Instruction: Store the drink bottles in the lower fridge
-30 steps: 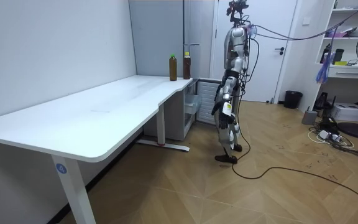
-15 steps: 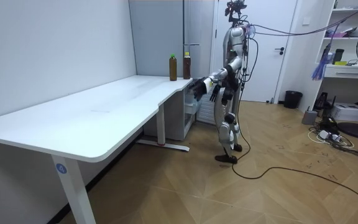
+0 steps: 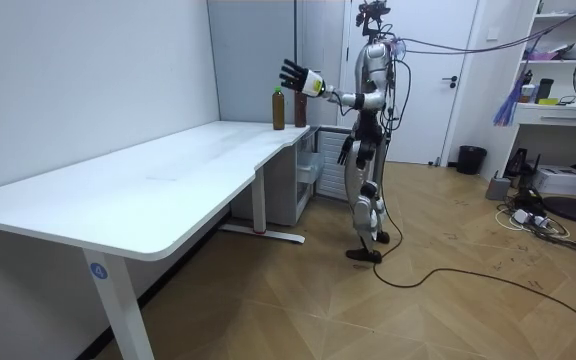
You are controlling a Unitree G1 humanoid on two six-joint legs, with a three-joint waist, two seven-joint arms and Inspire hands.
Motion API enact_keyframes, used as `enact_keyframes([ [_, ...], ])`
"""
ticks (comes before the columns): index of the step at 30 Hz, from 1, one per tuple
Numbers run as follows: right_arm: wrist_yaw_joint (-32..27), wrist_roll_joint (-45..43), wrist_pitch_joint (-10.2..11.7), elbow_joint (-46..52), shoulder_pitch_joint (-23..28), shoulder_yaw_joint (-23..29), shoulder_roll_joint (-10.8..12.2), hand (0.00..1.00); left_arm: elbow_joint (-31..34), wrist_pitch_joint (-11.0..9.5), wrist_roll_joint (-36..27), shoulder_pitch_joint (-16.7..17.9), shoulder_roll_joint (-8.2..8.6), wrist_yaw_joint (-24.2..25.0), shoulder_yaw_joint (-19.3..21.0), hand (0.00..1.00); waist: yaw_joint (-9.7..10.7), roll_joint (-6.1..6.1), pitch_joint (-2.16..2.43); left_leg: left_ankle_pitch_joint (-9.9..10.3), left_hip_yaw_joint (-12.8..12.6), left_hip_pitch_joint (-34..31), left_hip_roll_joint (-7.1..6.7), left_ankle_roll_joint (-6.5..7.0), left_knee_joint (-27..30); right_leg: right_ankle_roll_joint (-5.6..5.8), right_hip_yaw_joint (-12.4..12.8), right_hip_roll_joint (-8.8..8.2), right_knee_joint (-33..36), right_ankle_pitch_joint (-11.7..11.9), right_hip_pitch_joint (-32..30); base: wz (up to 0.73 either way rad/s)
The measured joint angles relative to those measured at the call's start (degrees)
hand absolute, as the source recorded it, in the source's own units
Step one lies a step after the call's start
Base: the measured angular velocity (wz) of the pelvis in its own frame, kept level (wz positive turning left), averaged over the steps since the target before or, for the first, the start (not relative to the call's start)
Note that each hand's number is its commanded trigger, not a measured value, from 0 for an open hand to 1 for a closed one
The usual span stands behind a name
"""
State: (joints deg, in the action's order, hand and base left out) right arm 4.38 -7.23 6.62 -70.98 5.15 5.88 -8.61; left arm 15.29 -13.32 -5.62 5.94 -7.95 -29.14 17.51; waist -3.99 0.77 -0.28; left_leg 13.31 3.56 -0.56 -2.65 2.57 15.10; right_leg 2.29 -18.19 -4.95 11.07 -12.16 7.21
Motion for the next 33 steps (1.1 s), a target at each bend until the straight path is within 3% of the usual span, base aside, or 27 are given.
enact_keyframes([
  [3,0.1,0.0,0.2,0.0,-0.6,-0.2,0.0,0.0,5.5,0.0,0.2,-0.3,-0.6,3.6,-2.0,0.0,0.4,-0.17,-0.1,0.0,0.1,-0.3,-0.07,0.02,-0.4,0.09,-0.9,-0.07,0.0,0.1,0.0,0.0],
  [5,0.0,0.1,0.6,-0.1,-0.6,-0.1,-0.1,0.0,7.0,0.0,0.2,-1.0,-0.67,6.6,-3.5,0.0,0.6,-0.92,-0.43,-0.2,1.2,0.3,0.44,0.16,-0.9,0.17,-0.9,-0.05,3.0,-0.1,-1.6,-0.04],
  [6,0.0,0.1,1.2,-0.2,-0.5,-0.1,-0.1,0.0,7.3,0.0,0.1,-2.0,-0.86,8.4,-4.9,0.0,0.4,-1.37,-0.66,-0.3,4.4,0.4,0.79,0.15,-0.9,0.2,1.2,0.3,2.5,-1.1,-3.3,-0.41],
  [7,0.2,0.0,1.5,-0.2,-1.7,-0.4,0.2,0.0,7.5,0.0,0.1,-2.7,-0.99,9.8,-5.0,0.0,-0.2,-0.89,-0.68,-0.2,7.3,0.0,0.73,-0.08,-0.9,-0.62,3.4,1.08,-2.6,1.0,-5.6,-0.48],
  [8,0.2,-0.2,1.6,-0.2,-2.0,-0.7,0.1,0.0,7.2,0.1,0.0,-2.8,-0.58,10.3,-4.9,0.0,0.6,-1.23,-0.32,0.1,8.1,-0.3,1.11,-0.52,-0.8,-1.18,3.1,1.48,-2.3,2.5,-5.5,-0.16],
  [9,0.2,-0.3,1.9,-0.1,-2.3,-0.9,0.1,0.0,7.2,0.5,-1.1,-3.0,-0.37,12.3,-5.1,0.0,2.5,-1.7,-0.28,-0.3,6.9,-0.8,1.42,-1.36,-1.0,-1.32,2.1,1.53,-2.6,3.3,-4.9,0.35],
  [10,0.4,0.1,2.0,-0.1,-2.5,-1.3,0.0,0.0,7.3,0.7,-1.9,-3.6,-0.36,15.1,-5.8,0.0,3.9,-1.5,-0.41,-0.6,1.8,-0.8,2.11,-1.77,-1.8,-1.32,2.0,1.57,-2.5,3.3,-4.8,0.41],
  [12,1.1,0.3,2.0,-0.1,-2.4,-1.2,0.1,0.0,8.0,0.7,-2.8,-3.9,-0.4,18.2,-6.5,0.0,5.0,-1.82,-0.21,-0.9,-3.9,-0.7,2.85,-1.66,-2.3,-1.3,2.9,1.91,-2.4,3.2,-4.7,0.17],
  [13,2.1,0.4,2.0,-0.1,-2.4,-1.2,0.1,0.0,8.3,0.8,-2.8,-4.0,-0.41,19.9,-6.9,0.0,5.3,-1.59,-0.18,-0.9,-4.4,-0.3,3.0,-1.61,-2.6,-1.28,2.9,2.06,-2.4,3.2,-4.8,0.05],
  [22,4.5,0.2,1.1,-0.7,-3.0,-1.4,0.1,0.0,8.3,3.3,-2.9,-5.4,-0.4,28.9,-10.2,0.0,5.4,-0.75,-0.06,-1.0,-4.4,1.3,2.81,-1.61,-4.0,-1.27,2.6,2.12,-2.4,3.2,-4.2,-0.02],
  [33,3.9,1.2,-0.5,-2.6,-5.2,-3.0,0.0,0.0,8.3,7.3,-3.9,-5.4,-0.54,37.4,-15.8,0.0,5.7,-0.7,-0.04,-1.0,-4.8,1.3,2.9,-1.61,-4.3,-1.28,2.4,2.12,-2.2,3.2,-4.3,0.0],
])
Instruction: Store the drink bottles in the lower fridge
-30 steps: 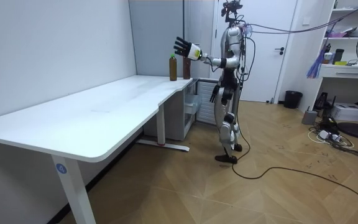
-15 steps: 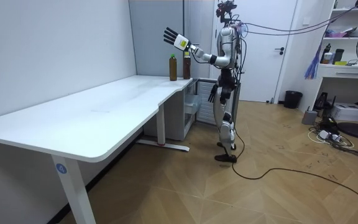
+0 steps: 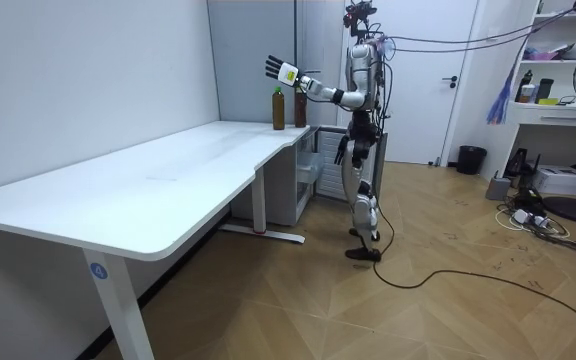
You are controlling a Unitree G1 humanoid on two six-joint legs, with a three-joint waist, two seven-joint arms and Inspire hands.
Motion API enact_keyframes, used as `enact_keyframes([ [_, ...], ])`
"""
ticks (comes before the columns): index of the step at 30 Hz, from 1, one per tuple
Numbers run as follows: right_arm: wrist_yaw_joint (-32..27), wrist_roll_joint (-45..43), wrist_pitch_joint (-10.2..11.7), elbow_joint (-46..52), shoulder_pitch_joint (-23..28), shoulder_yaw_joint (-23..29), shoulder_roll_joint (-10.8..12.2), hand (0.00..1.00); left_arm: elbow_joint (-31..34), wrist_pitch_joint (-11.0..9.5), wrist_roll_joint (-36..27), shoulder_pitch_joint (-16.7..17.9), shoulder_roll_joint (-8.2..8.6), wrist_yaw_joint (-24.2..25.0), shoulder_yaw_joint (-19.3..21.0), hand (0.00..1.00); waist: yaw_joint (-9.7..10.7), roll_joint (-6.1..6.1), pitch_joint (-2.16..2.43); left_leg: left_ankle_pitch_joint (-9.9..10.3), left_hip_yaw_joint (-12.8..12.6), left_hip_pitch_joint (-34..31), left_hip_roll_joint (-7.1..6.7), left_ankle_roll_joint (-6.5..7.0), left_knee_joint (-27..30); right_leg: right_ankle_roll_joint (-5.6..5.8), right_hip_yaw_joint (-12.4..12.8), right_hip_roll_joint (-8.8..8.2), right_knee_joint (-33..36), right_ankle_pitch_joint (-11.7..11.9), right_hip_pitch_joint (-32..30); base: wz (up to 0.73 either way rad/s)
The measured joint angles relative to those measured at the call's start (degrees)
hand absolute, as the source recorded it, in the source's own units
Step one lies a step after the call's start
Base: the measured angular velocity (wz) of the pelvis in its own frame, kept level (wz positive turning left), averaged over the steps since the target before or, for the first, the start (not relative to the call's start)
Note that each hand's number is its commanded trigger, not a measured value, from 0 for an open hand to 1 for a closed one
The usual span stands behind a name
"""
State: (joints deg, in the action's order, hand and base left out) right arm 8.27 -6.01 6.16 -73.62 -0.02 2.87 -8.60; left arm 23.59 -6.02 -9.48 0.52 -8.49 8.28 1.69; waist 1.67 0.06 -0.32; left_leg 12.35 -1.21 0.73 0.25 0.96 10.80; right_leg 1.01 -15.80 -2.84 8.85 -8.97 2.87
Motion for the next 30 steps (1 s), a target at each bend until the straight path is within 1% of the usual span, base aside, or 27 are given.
enact_keyframes([
  [2,-0.1,0.6,0.0,0.0,0.0,-0.5,-0.1,0.0,0.0,0.6,0.0,0.0,0.01,1.3,-0.3,0.0,-0.1,-0.16,-0.03,0.0,0.5,0.4,0.33,0.0,0.0,0.01,-0.1,0.06,1.2,0.0,-0.4,-0.06],
  [3,-0.2,0.9,0.0,0.0,0.0,-0.5,-0.1,0.0,0.0,1.0,0.0,0.0,0.02,2.1,-0.5,0.0,-0.2,-0.52,-0.04,0.0,1.8,0.9,0.82,0.02,-0.1,0.02,-0.2,0.2,4.1,-0.1,-1.7,-0.24],
  [4,-0.3,1.2,0.1,0.1,0.1,-0.4,0.0,0.0,0.1,1.2,-0.1,-0.1,-0.07,2.8,-0.6,0.0,-0.2,-1.36,-0.37,-0.1,6.1,1.6,1.67,0.13,-0.5,0.08,0.1,0.94,8.0,-2.3,-4.8,-0.31],
  [5,-0.3,1.2,0.2,0.2,-0.1,-0.5,0.2,0.0,0.2,1.3,-0.2,-0.2,-0.21,3.2,-0.7,0.0,-0.3,-1.47,-0.24,-0.1,8.5,1.6,2.22,0.11,-0.6,-0.77,1.9,1.81,6.3,-3.0,-6.1,-0.6],
  [6,-0.1,1.1,0.3,0.8,-1.2,-1.3,0.5,0.0,1.0,1.3,-1.3,-0.4,-0.84,3.8,0.7,0.0,-0.3,-0.41,0.16,0.1,9.2,0.6,2.39,-0.24,0.1,-2.73,3.9,2.68,-1.7,1.4,-8.2,-0.41],
  [7,-0.1,1.4,0.5,1.4,-1.6,-2.7,-0.1,0.0,0.8,1.9,-2.1,-1.1,-0.73,4.5,1.4,0.0,1.3,-0.89,0.0,1.6,7.8,-0.1,3.13,-2.21,0.8,-2.51,2.5,2.34,-1.8,7.1,-9.1,-0.14],
  [8,-0.4,2.1,0.5,1.6,-1.6,-2.7,0.0,0.0,0.8,2.5,-2.3,-1.3,-0.72,5.3,1.2,0.0,2.3,-1.26,0.05,1.6,5.8,0.0,3.71,-2.55,0.5,-2.58,1.7,2.34,-1.5,7.1,-8.8,0.3],
  [9,-0.7,3.5,0.5,1.8,-1.5,-2.7,0.0,0.0,1.2,2.7,-3.4,-1.3,-1.02,7.4,1.0,0.0,3.0,-1.36,-0.02,1.0,1.2,0.1,4.54,-3.37,-0.2,-2.58,1.8,2.35,-1.1,7.1,-8.4,0.35],
  [10,-0.4,3.4,0.5,1.5,-1.6,-2.8,0.1,0.0,1.3,2.7,-4.6,-1.9,-1.35,8.8,0.4,0.0,3.2,-1.3,-0.13,0.4,-2.1,-0.2,5.26,-3.41,-1.4,-2.44,2.3,2.35,-1.2,7.0,-7.6,0.27],
  [11,-0.3,3.3,0.4,1.1,-1.6,-2.8,0.2,0.0,1.4,2.7,-4.7,-2.0,-1.37,9.4,0.1,0.0,3.1,-1.09,-0.1,0.0,-2.7,-0.2,5.25,-3.06,-1.3,-2.19,2.5,2.21,-1.1,6.8,-7.3,0.29],
  [12,0.6,3.3,0.1,0.7,-1.5,-2.7,-0.1,0.0,1.9,3.0,-5.3,-2.0,-1.41,10.1,0.0,0.0,2.9,-0.92,0.05,-0.2,-3.1,0.3,4.99,-3.08,-1.1,-1.8,2.4,2.03,-1.0,6.6,-6.9,0.16],
  [13,1.1,3.2,-0.1,0.6,-1.6,-2.7,-0.2,0.0,2.5,3.0,-6.2,-2.0,-1.66,10.7,0.0,0.0,2.0,-0.69,0.17,-0.2,-3.3,0.7,4.62,-3.08,-1.1,-1.54,2.5,1.81,-1.0,6.4,-6.8,0.07],
  [15,1.9,3.3,-0.6,0.7,-1.5,-2.8,-0.2,0.0,2.6,3.1,-6.7,-2.0,-1.73,11.3,0.0,0.0,1.0,-0.7,0.13,-0.2,-3.3,0.8,4.01,-3.04,-1.0,-1.37,2.0,1.69,-1.1,6.3,-6.3,0.03],
  [17,2.8,3.3,-1.2,0.9,-1.4,-2.8,-0.1,0.0,2.6,3.5,-6.8,-2.0,-1.78,11.8,0.0,0.0,1.0,-0.75,0.16,-0.2,-3.3,0.9,3.6,-3.01,-0.8,-0.88,1.5,1.09,-1.0,6.0,-5.8,0.1],
  [18,3.0,3.3,-1.3,1.5,-1.1,-2.8,-0.1,0.0,2.6,3.5,-7.6,-2.0,-1.96,12.2,0.0,0.0,0.9,-0.75,0.15,-0.2,-3.3,0.8,2.99,-2.97,-0.6,-0.59,1.5,0.77,-1.0,5.8,-5.7,0.04],
  [19,3.0,3.4,-1.4,2.3,-0.9,-2.8,-0.2,0.0,2.6,3.5,-8.0,-2.0,-2.24,12.4,0.0,0.0,1.0,-0.76,0.16,-0.2,-3.3,0.6,2.96,-2.82,-0.3,-0.49,1.5,0.48,-1.0,5.5,-5.8,0.0],
  [20,3.0,3.4,-1.4,2.4,-0.7,-2.8,-0.2,0.0,2.6,3.6,-8.0,-2.0,-2.35,12.5,0.0,0.0,1.0,-0.83,0.18,-0.1,-3.3,0.4,2.89,-2.66,-0.1,-0.49,1.5,0.42,-1.0,5.4,-5.8,0.0],
  [21,3.0,3.4,-1.4,2.6,-0.6,-2.8,-0.2,0.0,2.6,3.6,-8.0,-2.0,-2.47,12.7,0.0,0.0,1.0,-1.0,0.28,0.0,-3.3,0.3,2.84,-2.52,0.0,-0.5,1.5,0.39,-1.0,5.4,-5.8,0.0],
  [22,3.0,3.5,-1.4,2.6,-0.5,-2.8,-0.3,0.0,2.6,3.6,-8.0,-2.0,-2.47,12.7,0.0,0.0,1.1,-1.15,0.43,0.1,-3.3,0.2,2.51,-2.3,0.2,-0.59,1.5,0.39,-0.9,5.2,-5.8,0.0],
  [25,3.0,3.5,-1.4,2.6,-0.4,-2.8,-0.6,0.0,2.6,3.6,-8.6,-2.0,-2.47,13.5,-0.1,0.0,1.1,-1.55,0.7,0.1,-3.3,0.4,2.51,-2.29,0.5,-0.65,1.5,0.35,-0.3,4.8,-5.8,0.0],
  [30,2.9,3.4,-1.3,2.6,-0.2,-2.7,-0.6,0.0,2.6,3.6,-8.8,-1.9,-2.46,13.8,-0.1,0.0,1.1,-1.69,0.75,0.1,-3.3,0.5,2.54,-2.23,0.8,-0.67,1.5,0.33,0.0,4.5,-5.7,0.01],
])
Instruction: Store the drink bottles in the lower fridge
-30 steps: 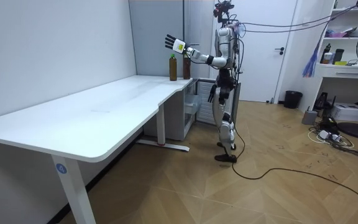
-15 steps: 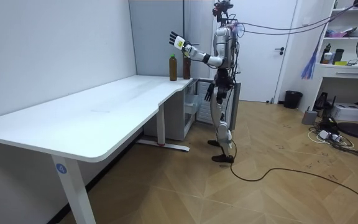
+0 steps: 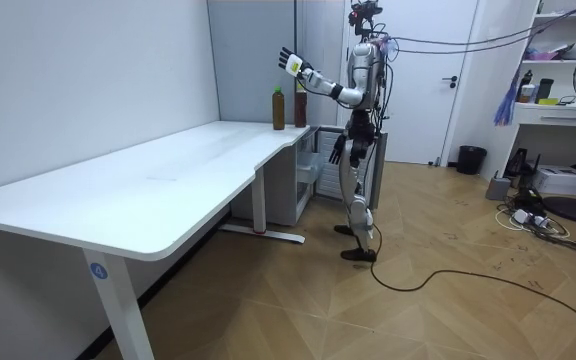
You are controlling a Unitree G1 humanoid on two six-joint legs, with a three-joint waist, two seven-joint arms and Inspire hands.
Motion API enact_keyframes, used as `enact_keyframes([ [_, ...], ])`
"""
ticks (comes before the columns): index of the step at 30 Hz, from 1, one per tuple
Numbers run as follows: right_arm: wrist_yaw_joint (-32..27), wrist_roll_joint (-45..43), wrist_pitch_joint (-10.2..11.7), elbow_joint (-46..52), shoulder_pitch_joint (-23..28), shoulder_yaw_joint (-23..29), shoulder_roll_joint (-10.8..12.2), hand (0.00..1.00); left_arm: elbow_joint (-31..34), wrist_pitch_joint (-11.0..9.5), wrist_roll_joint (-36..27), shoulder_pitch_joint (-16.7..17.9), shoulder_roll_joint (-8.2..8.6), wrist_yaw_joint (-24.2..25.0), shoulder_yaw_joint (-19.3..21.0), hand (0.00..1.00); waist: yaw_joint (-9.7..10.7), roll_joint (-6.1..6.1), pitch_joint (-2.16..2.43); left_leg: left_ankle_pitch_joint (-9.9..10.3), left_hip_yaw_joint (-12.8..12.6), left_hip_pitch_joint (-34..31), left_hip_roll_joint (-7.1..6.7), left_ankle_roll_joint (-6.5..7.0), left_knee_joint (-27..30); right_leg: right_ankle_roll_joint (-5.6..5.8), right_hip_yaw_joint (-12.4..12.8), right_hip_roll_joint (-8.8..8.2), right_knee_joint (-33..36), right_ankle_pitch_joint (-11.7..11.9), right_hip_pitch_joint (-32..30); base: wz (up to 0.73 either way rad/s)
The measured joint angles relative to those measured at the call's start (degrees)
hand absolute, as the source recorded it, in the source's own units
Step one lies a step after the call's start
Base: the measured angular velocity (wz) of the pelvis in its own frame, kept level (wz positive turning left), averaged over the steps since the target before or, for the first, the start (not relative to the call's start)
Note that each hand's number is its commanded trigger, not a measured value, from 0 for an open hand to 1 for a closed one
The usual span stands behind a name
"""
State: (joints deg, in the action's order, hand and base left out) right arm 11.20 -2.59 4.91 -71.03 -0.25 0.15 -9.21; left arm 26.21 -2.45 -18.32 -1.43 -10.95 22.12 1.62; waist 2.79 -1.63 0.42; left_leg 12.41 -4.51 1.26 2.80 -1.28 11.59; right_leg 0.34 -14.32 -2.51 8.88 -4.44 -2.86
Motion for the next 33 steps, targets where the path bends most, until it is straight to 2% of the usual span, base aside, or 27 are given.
enact_keyframes([
  [14,-0.3,0.1,0.0,0.5,0.3,-0.2,0.1,0.0,0.0,0.0,0.0,0.0,0.0,0.0,-0.1,0.0,0.0,0.19,-0.14,0.0,-0.1,0.0,-0.07,0.0,-0.1,0.09,0.0,-0.1,-0.1,-0.3,0.0,0.0],
  [21,-0.6,0.3,0.0,0.5,0.1,-1.1,0.0,0.0,0.0,0.0,-0.1,0.0,0.0,1.9,-1.3,0.0,-0.1,-0.13,-0.34,0.0,-0.1,0.0,-0.1,0.01,-0.2,0.2,0.0,-0.12,-0.1,-0.3,0.1,0.02],
  [30,-0.5,1.6,0.0,-0.9,-1.2,-2.5,-0.5,0.0,-0.6,0.0,-0.2,0.1,-0.18,5.1,-6.8,0.0,0.1,-0.37,-0.79,0.0,-0.3,0.0,-0.13,0.01,-0.4,0.2,0.2,-0.07,-0.2,-0.3,0.0,0.0],
  [33,-0.4,1.6,0.0,-1.6,-1.8,-2.7,-0.5,0.0,-0.6,0.1,-0.2,1.1,-0.39,6.1,-7.4,0.0,0.2,-0.25,-0.88,0.0,-0.4,0.0,-0.12,0.01,-0.4,0.2,0.3,-0.06,-0.2,-0.3,-0.1,0.0],
])
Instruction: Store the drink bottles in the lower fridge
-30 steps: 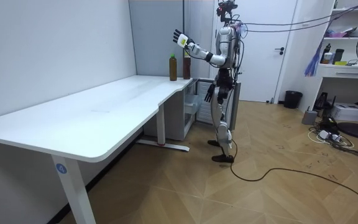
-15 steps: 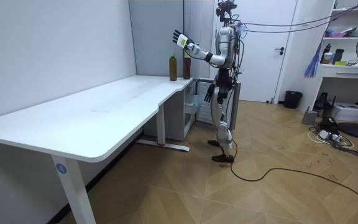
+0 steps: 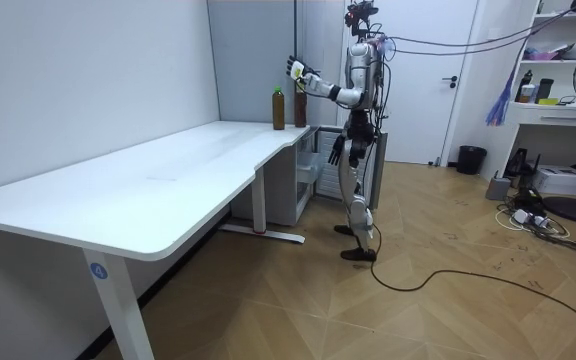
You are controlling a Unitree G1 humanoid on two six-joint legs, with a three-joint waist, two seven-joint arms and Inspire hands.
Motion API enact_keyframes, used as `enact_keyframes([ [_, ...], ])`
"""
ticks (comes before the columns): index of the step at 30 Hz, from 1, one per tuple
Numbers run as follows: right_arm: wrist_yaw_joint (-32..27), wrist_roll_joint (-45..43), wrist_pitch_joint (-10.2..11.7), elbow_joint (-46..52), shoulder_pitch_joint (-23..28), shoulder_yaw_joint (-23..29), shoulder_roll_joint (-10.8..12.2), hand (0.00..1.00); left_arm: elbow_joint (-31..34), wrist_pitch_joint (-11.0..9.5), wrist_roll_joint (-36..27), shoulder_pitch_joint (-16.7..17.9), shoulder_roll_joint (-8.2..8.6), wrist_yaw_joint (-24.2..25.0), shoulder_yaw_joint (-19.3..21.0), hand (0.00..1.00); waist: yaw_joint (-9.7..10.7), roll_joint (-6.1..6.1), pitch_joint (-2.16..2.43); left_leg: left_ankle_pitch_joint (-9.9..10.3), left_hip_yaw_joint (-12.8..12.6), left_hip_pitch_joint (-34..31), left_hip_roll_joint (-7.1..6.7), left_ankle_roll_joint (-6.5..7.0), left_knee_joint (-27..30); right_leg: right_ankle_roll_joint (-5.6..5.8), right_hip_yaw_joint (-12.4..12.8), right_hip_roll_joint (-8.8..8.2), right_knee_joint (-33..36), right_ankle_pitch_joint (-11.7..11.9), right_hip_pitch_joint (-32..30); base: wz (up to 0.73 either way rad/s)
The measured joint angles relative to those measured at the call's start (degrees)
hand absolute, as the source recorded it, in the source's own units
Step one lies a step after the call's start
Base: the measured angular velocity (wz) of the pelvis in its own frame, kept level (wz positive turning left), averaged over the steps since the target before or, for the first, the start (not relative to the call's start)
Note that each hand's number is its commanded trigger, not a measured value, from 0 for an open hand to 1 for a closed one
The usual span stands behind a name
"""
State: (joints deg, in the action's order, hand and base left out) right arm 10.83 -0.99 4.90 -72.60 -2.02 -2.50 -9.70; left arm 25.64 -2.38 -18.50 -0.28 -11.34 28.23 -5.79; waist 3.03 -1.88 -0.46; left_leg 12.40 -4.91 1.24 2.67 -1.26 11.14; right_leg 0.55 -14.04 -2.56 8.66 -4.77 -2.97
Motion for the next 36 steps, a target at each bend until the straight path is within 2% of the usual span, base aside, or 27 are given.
enact_keyframes([
  [2,0.1,0.1,0.0,-0.3,-0.2,-0.1,0.0,0.0,0.0,0.3,0.0,0.8,-0.16,0.3,0.0,0.0,0.0,0.05,-0.03,0.0,0.0,0.0,0.0,0.0,0.0,0.01,0.0,0.0,0.0,0.0,0.0,0.0],
  [6,0.4,0.7,0.0,-0.4,-0.3,-0.3,-0.1,0.0,-0.1,1.2,0.1,1.7,-1.63,0.9,-0.1,0.0,0.0,0.07,-0.04,0.0,-0.4,0.0,0.02,0.0,-0.2,0.01,0.0,-0.02,0.0,0.0,0.0,0.0],
  [13,0.6,0.8,0.0,-0.4,-0.3,-0.9,-0.2,0.0,-1.4,2.1,0.1,2.0,-2.48,1.8,-1.2,0.0,0.0,0.07,-0.03,0.0,-0.6,0.1,0.03,0.0,-0.2,0.01,-0.1,-0.04,0.1,0.0,0.0,0.0],
  [27,1.2,0.7,-0.1,-0.3,-0.3,-0.8,-0.3,0.0,-2.7,2.2,0.1,2.3,-2.77,3.9,-1.2,0.0,0.0,0.08,-0.02,0.0,-0.5,0.1,0.02,0.0,-0.2,0.02,-0.3,-0.06,0.1,0.0,0.0,0.0],
  [36,1.1,1.2,-0.1,-0.3,-0.1,-0.9,-0.3,0.0,-3.4,2.1,0.1,3.1,-2.76,3.7,-1.1,0.0,0.0,0.37,0.06,0.0,-0.5,0.4,-0.06,0.0,-0.3,0.11,-0.3,-0.13,0.1,-0.1,0.2,0.0],
])
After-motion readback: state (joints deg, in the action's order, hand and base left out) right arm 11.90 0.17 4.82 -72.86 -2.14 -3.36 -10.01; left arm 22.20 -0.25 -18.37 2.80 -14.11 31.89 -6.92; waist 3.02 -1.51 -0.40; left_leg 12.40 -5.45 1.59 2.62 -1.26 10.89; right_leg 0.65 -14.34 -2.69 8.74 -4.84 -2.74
